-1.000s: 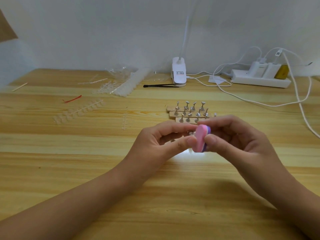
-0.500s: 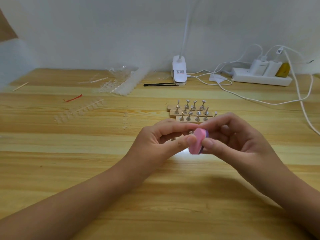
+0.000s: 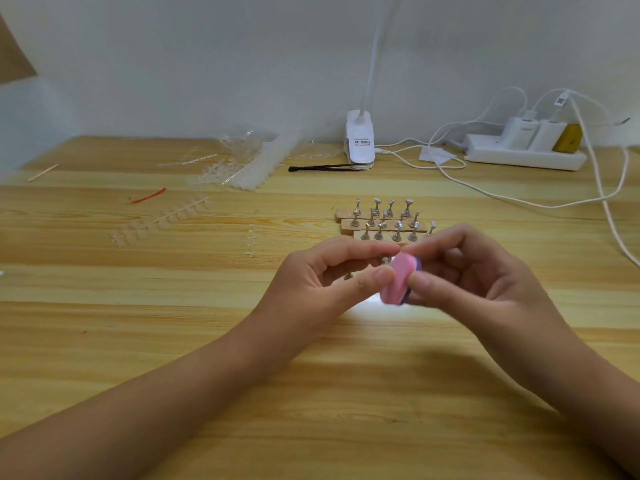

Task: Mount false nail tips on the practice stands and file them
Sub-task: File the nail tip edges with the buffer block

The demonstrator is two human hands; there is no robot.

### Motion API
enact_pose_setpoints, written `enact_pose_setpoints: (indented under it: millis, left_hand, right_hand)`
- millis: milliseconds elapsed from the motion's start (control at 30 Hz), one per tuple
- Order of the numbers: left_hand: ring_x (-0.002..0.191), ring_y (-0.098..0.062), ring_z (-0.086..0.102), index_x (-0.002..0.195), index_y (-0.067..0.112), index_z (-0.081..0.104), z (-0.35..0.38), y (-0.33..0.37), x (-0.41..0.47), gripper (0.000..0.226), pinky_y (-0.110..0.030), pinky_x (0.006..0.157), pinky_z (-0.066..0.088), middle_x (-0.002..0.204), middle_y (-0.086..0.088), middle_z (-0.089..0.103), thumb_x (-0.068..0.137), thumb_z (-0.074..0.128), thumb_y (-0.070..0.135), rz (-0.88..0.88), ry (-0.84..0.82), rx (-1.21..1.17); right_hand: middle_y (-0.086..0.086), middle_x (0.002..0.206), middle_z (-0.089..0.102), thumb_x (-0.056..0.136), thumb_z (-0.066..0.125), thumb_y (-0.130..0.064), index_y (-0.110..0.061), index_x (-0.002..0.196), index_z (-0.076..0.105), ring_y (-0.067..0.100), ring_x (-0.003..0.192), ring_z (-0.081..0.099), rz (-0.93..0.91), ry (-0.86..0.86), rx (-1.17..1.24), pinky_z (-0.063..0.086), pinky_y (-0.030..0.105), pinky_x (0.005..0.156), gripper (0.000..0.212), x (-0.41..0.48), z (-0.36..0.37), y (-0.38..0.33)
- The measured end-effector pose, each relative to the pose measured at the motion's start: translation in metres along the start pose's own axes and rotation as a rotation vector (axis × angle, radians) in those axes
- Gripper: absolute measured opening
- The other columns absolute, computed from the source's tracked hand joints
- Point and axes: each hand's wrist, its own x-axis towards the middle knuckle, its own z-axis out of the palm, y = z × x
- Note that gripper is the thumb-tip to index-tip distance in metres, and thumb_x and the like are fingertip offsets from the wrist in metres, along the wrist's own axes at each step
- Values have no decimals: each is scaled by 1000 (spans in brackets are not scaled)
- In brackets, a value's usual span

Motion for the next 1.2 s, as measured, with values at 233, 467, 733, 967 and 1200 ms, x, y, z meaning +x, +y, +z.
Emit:
enact_pose_setpoints:
  millis: [233,467,733,967,1200]
  left_hand:
    - [104,-19,71,113,16,73,0,4,-2,34,-26,87,56,108,-4,76,81,72,24,5,-1,-99]
    - [94,-8,71,108,17,75,-1,5,-1,31,-16,79,53,100,1,77,79,73,27,0,47,-95]
    - [88,-6,71,105,18,75,-1,7,-1,27,-14,76,53,96,4,76,79,73,28,-5,51,-84]
    - [89,-7,72,104,16,74,1,7,-1,26,-14,77,53,97,2,77,79,72,25,-19,46,-104]
    - [90,-8,72,105,14,73,2,8,-1,28,-15,77,53,98,1,77,78,71,24,-26,52,-101]
  right_hand:
    - [11,94,72,81,77,-25,-14,97,64,24,89,71,-21,32,-2,59,36,81,24,0,2,4]
    - [6,94,72,77,78,-35,-23,96,65,21,88,72,-106,97,51,58,29,77,27,1,3,5]
    - [1,95,71,79,78,-24,-24,95,62,17,91,70,-160,123,50,57,26,79,23,0,5,7]
    - [0,98,70,79,78,-27,-24,95,61,18,93,69,-167,107,71,56,28,81,24,-1,6,7]
    - [2,91,70,80,78,-22,-19,94,61,18,86,71,-138,126,77,56,27,78,23,0,7,8]
